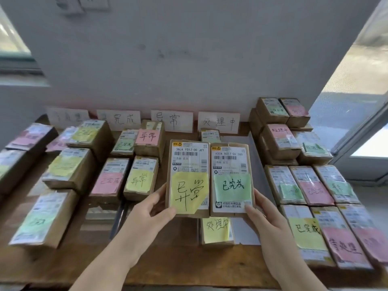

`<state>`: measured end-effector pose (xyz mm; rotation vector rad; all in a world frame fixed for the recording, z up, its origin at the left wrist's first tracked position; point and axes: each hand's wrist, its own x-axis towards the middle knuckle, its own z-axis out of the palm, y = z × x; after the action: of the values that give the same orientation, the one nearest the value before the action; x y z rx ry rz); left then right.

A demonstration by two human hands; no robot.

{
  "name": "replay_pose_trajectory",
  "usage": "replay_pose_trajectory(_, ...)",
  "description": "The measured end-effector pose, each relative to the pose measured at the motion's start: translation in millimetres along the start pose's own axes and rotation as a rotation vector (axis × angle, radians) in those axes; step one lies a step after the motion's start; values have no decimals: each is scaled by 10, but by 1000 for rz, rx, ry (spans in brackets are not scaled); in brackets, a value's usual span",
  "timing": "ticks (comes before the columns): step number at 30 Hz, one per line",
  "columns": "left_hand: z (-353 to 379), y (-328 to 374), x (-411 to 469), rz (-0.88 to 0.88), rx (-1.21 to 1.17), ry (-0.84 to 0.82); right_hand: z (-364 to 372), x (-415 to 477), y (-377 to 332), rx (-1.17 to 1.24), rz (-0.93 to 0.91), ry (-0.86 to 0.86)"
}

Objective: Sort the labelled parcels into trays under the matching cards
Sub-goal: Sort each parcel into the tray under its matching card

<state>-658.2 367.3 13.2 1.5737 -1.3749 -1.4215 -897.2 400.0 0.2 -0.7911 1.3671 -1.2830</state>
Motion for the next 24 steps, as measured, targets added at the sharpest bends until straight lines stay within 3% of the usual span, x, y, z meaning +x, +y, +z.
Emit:
replay_pose_trajectory(6,-80,-117,-31,-53,-36,18,55,37,-9,-45,21,-93)
replay_pose_trajectory(13,-27,-139,80,-151,-36,38,25,275,46,-27,111,-80)
replay_pose_trajectory(16,-84,-135,107,-196,-151,21,76,402,49,3,185,-76)
replay_pose_trajectory(24,-212,-298,41,-282,-310,218,439,766,115,-95,292,-209)
